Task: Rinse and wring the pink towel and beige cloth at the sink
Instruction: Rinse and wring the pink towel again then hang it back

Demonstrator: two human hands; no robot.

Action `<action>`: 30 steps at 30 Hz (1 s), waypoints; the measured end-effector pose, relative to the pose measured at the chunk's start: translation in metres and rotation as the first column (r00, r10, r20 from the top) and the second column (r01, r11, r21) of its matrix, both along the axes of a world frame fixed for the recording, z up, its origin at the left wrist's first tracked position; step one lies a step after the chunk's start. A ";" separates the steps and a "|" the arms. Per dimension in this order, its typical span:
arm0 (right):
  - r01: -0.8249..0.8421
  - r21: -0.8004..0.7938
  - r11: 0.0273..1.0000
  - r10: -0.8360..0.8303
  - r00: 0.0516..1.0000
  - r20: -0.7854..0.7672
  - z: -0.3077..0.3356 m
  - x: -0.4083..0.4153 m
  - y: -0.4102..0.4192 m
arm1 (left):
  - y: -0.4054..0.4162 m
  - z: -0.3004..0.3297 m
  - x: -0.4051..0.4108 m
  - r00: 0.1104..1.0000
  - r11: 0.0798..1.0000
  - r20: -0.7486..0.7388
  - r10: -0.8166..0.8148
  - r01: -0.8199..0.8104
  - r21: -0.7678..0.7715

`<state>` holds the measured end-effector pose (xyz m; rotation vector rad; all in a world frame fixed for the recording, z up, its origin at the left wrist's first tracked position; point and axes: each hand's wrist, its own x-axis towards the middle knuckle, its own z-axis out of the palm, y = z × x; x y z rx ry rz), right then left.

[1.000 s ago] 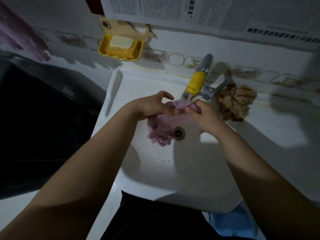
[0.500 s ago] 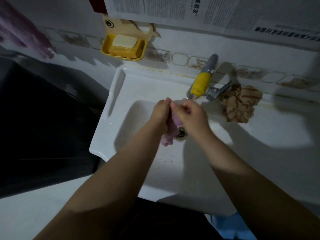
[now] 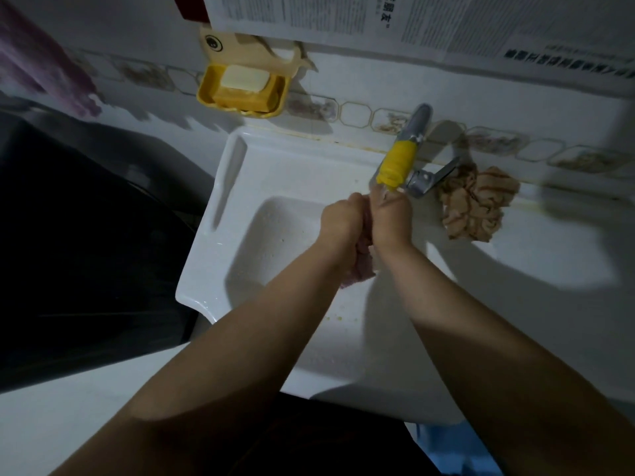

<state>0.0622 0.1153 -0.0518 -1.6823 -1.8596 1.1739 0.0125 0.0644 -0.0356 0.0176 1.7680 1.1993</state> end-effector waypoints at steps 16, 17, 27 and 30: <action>-0.458 -0.448 0.768 0.225 0.847 -0.482 0.001 0.047 0.016 | -0.031 0.005 -0.043 0.853 0.948 0.434 -0.289 0.191 0.255; -0.511 -0.435 0.742 0.316 0.838 -0.445 0.006 0.048 0.012 | -0.029 0.007 -0.042 0.856 0.950 0.425 -0.295 0.214 0.228; -0.343 -0.439 0.830 0.210 0.922 -0.324 0.046 0.051 0.025 | -0.040 -0.016 -0.041 0.725 0.733 -0.228 -0.649 0.677 0.068; -0.249 -0.496 0.832 -0.083 0.827 -0.555 0.047 0.055 0.030 | -0.055 -0.035 -0.042 0.812 0.783 -0.149 -0.564 0.583 0.217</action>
